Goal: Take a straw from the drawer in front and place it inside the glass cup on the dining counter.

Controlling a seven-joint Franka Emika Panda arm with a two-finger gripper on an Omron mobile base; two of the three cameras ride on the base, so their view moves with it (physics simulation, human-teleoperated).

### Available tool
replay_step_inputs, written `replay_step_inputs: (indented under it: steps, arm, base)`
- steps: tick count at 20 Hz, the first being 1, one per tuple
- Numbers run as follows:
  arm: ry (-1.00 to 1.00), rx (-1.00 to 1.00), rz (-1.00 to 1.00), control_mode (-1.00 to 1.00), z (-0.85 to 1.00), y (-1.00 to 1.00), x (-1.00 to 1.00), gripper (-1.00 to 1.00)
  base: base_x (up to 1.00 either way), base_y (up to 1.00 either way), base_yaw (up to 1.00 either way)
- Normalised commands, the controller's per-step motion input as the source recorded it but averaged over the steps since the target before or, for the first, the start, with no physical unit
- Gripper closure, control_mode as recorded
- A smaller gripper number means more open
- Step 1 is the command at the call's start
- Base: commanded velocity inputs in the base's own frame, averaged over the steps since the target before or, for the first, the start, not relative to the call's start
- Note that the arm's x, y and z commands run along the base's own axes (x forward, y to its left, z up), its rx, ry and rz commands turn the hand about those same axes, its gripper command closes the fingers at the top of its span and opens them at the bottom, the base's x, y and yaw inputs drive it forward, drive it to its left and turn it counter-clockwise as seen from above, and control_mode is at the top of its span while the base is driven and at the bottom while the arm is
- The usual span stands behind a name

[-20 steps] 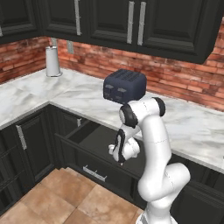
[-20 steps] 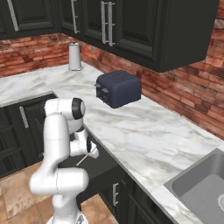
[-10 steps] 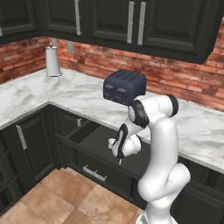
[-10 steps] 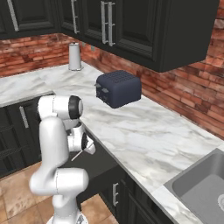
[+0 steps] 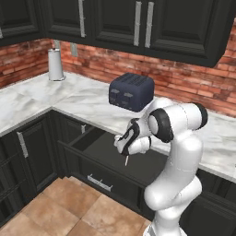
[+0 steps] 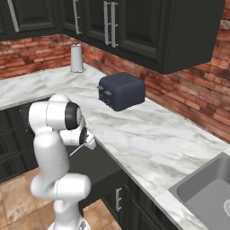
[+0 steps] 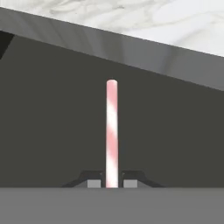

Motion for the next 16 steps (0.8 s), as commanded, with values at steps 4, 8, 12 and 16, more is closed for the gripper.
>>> replay_step_inputs:
  steps: [4,8,12,16]
  arm:
    - [0.00,0.00,0.00,-1.00,0.78,0.00,-0.25,1.00]
    - [0.00,0.00,0.00,-1.00,0.84,0.00,-0.73,1.00]
    - [-0.01,0.00,0.00,-1.00,0.97,0.00,-0.84,1.00]
    - [-0.03,0.00,0.00,-1.00,1.00,0.00,-0.88,1.00]
  base:
    - [0.00,0.00,0.00]
    - [0.00,0.00,0.00]
    - [0.00,0.00,0.00]
    - [0.00,0.00,0.00]
